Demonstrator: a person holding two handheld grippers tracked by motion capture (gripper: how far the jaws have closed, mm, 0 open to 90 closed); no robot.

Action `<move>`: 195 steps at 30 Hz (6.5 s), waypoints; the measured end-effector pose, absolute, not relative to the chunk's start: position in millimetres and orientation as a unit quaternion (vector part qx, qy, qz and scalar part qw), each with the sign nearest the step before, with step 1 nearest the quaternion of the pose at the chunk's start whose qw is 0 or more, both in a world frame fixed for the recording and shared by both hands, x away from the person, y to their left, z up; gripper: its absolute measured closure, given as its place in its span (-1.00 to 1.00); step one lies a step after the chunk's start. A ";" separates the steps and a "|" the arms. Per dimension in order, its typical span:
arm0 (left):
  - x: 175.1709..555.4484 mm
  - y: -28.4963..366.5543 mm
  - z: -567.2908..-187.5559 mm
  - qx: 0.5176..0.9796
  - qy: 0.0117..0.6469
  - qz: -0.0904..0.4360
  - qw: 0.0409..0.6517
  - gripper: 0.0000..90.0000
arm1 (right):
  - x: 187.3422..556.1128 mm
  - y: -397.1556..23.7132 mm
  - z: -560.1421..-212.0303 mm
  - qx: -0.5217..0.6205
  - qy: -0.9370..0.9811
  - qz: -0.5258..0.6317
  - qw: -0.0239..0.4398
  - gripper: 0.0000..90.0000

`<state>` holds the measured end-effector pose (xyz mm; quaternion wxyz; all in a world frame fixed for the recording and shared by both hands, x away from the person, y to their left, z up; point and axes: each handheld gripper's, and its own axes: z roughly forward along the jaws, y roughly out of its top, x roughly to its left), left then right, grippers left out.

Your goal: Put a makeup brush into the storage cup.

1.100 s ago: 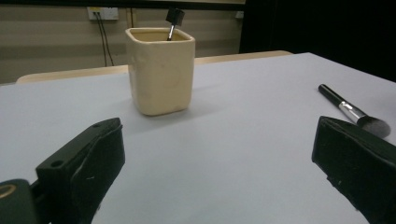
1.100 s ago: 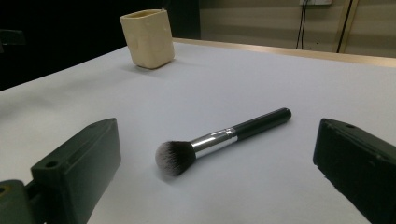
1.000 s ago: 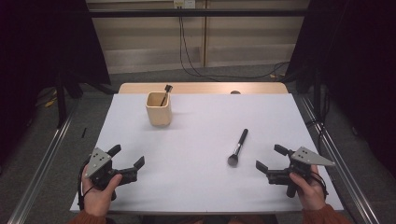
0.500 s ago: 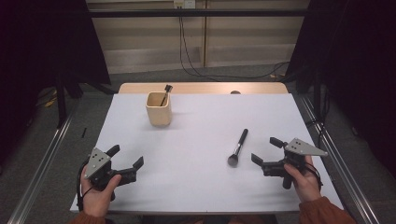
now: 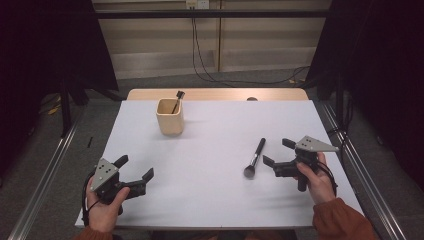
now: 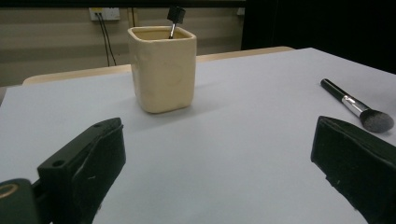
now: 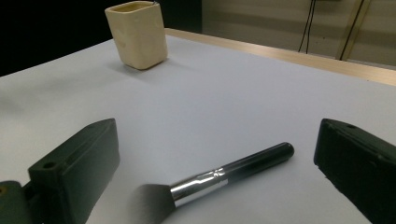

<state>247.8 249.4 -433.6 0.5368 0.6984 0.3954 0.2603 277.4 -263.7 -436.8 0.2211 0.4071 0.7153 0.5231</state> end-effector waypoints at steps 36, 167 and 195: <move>250.0 249.0 -432.8 0.698 0.396 0.260 0.537 -0.93 | 343.4 -256.9 -414.0 0.374 0.820 0.399 0.169 -0.97; 253.4 248.0 -436.1 0.716 0.391 0.254 0.520 -0.92 | 414.0 -217.0 -449.6 0.123 0.990 0.071 -0.017 0.64; 252.6 247.8 -435.0 0.713 0.394 0.256 0.520 -0.92 | 406.7 -230.4 -433.4 0.186 0.972 0.143 0.019 0.68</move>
